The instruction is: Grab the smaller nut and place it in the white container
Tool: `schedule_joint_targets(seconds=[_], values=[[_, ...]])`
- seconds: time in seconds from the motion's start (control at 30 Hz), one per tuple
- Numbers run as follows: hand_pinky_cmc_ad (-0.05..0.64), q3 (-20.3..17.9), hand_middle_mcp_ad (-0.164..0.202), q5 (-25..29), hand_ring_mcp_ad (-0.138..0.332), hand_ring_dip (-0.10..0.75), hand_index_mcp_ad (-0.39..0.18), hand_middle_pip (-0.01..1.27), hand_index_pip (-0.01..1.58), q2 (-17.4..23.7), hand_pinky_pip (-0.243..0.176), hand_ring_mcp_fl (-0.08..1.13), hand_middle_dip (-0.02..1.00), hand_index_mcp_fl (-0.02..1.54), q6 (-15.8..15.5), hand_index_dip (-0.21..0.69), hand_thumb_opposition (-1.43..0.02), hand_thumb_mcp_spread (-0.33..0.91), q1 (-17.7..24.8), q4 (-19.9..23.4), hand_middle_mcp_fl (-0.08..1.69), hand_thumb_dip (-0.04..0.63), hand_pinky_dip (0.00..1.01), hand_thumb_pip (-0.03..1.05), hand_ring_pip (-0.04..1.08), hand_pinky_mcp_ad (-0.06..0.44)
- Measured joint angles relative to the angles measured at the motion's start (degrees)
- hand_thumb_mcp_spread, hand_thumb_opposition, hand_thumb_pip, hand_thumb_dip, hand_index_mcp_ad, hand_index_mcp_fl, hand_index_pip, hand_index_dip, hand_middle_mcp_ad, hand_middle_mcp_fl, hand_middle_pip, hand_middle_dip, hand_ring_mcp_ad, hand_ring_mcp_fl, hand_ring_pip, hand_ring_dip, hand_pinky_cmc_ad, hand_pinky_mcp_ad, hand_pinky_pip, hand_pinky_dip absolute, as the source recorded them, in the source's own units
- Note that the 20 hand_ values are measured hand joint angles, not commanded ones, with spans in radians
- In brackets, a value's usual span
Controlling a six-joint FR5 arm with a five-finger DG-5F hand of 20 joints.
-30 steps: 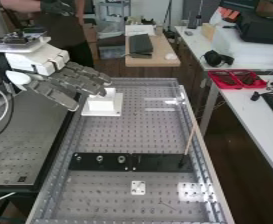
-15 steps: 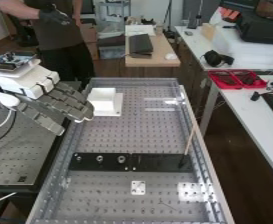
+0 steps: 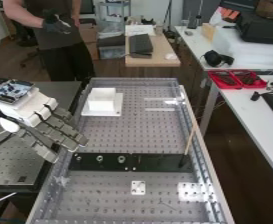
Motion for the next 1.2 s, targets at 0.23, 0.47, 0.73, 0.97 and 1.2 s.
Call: schedule_joint_targets(seconds=[0.23,0.47,0.73,0.97,1.2], values=[[0.379,-1.1,0.086,1.8,0.082,0.044,-0.106,0.14,1.28,-2.9,-0.045,0.01,0.2,0.3,0.5,0.028,-0.81,0.39,0.5,4.0,0.19,0.157,0.2,0.62,0.12,0.241],[0.379,-1.4,0.084,2.1,0.084,0.044,-0.11,0.14,1.33,-5.0,-0.042,0.01,0.21,0.19,1.0,0.051,-0.85,0.42,1.1,5.5,0.19,0.222,0.2,0.69,0.12,0.241],[0.379,-2.1,0.086,2.1,0.08,0.051,-0.126,0.14,1.38,-6.4,-0.023,0.01,0.21,0.17,1.0,0.066,-0.86,0.42,1.2,8.2,0.19,0.272,0.19,0.7,0.12,0.239],[0.375,-2.7,0.086,3.7,0.08,0.052,-0.126,0.14,1.42,-7.4,-0.012,0.01,0.21,0.17,1.5,0.098,-0.86,0.42,1.7,9.3,0.19,0.272,0.19,0.7,0.12,0.239],[0.375,-3.0,0.086,5.6,0.08,0.052,-0.126,0.14,1.46,-8.9,-0.012,0.01,0.22,0.17,2.2,0.11,-0.86,0.42,2.4,10.1,0.19,0.271,0.18,0.7,0.12,0.239]])
